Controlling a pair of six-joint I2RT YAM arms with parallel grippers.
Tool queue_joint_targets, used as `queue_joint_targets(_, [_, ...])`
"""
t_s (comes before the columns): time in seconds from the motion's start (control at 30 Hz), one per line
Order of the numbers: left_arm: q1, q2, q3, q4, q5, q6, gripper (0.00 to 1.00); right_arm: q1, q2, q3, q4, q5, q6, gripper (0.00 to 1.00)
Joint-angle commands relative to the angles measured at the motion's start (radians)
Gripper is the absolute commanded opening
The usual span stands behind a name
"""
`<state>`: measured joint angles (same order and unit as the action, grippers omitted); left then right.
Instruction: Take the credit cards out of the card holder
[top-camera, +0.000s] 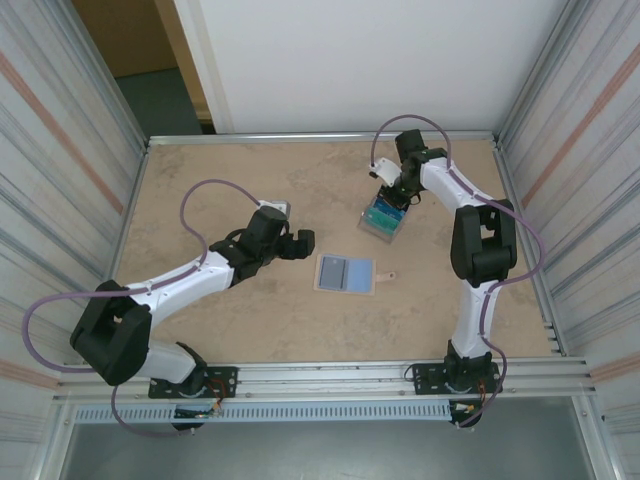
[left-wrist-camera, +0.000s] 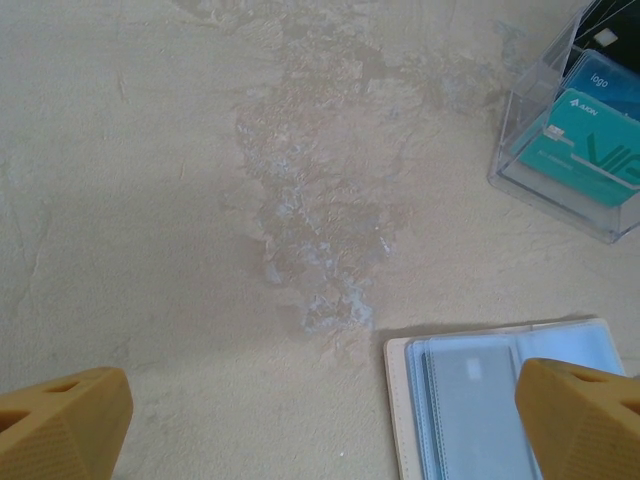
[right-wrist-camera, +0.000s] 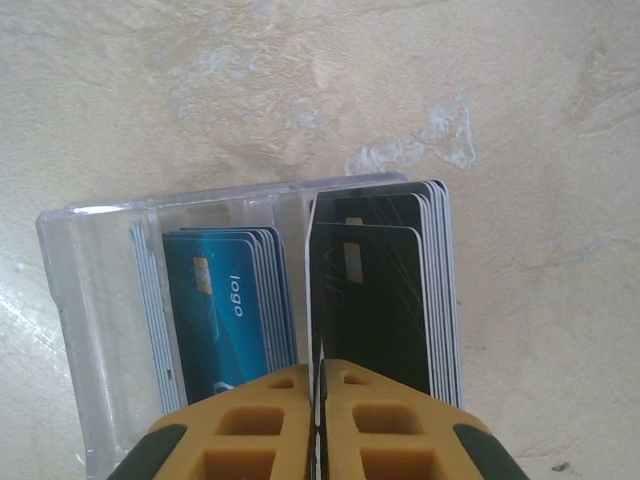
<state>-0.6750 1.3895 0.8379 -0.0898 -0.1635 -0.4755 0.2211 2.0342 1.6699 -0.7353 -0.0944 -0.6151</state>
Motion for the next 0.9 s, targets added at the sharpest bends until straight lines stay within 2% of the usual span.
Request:
queue_joint_targets(0.0, [0.008, 0.005, 0.017, 0.031, 0.014, -0.005, 0.99, -0.012, -0.036, 0.017, -0.018, -0.012, 0.057, 0.15])
queue_joint_targets(0.3, [0.007, 0.002, 0.016, 0.035, 0.017, -0.001, 0.99, -0.026, -0.11, -0.033, 0.073, 0.05, 0.114, 0.17])
queue_joint_targets(0.43, [0.007, -0.003, 0.016, 0.032, 0.014, 0.0, 0.99, -0.031, -0.137, -0.067, 0.13, 0.126, 0.16, 0.17])
queue_joint_targets(0.63, [0.009, -0.013, 0.015, 0.034, 0.001, -0.005, 0.99, -0.033, -0.238, -0.16, 0.234, 0.188, 0.317, 0.17])
queue_joint_targets(0.87, [0.054, -0.035, -0.022, 0.093, 0.044, -0.034, 0.99, -0.005, -0.487, -0.407, 0.406, 0.194, 0.557, 0.24])
